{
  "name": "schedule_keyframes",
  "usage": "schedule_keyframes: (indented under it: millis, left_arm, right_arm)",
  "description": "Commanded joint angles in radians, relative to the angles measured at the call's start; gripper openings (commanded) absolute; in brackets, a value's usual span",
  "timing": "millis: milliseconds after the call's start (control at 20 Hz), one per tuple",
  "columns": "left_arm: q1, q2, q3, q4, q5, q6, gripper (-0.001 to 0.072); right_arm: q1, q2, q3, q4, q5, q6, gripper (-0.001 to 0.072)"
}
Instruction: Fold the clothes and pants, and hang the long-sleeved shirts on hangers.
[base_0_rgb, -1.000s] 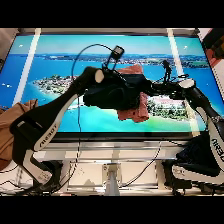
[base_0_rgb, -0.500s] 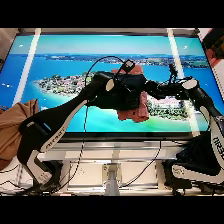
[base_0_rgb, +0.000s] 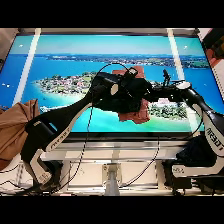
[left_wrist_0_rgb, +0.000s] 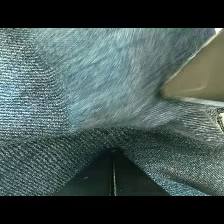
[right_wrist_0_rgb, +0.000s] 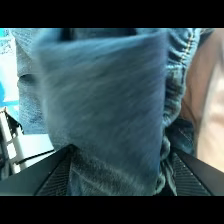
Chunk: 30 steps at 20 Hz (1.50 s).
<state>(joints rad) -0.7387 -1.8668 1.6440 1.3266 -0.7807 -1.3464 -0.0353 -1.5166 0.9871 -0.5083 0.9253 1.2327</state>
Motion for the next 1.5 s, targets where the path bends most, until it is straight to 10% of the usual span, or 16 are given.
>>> schedule_keyframes:
  millis: [0,450,500,600,1150,1450]
  left_arm:
    - [-0.001,-0.002,0.000,-0.003,-0.005,0.000,0.0035]
    - [-0.001,-0.002,0.000,-0.003,-0.006,0.000,0.0035]
    - [-0.001,-0.002,0.000,-0.003,-0.006,0.000,0.0035]
    - [-0.001,-0.001,0.000,0.001,-0.007,0.000,0.0035]
    - [0.085,0.330,0.000,0.241,-0.103,0.000,0.0036]
    - [0.133,0.573,0.000,0.245,-0.082,0.000,0.0036]
  right_arm:
    - [0.017,-0.067,0.000,0.048,-0.004,-0.025,0.0694]
    - [0.196,-0.227,0.231,0.124,-0.013,-0.126,0.0659]
    - [0.224,-0.233,0.249,0.096,-0.040,-0.117,0.0548]
    - [0.264,-0.233,0.259,0.056,-0.110,-0.116,0.0040]
    - [0.233,-0.101,0.476,0.024,-0.050,-0.119,0.0035]
    - [0.104,0.018,0.557,-0.159,-0.055,0.062,0.0034]
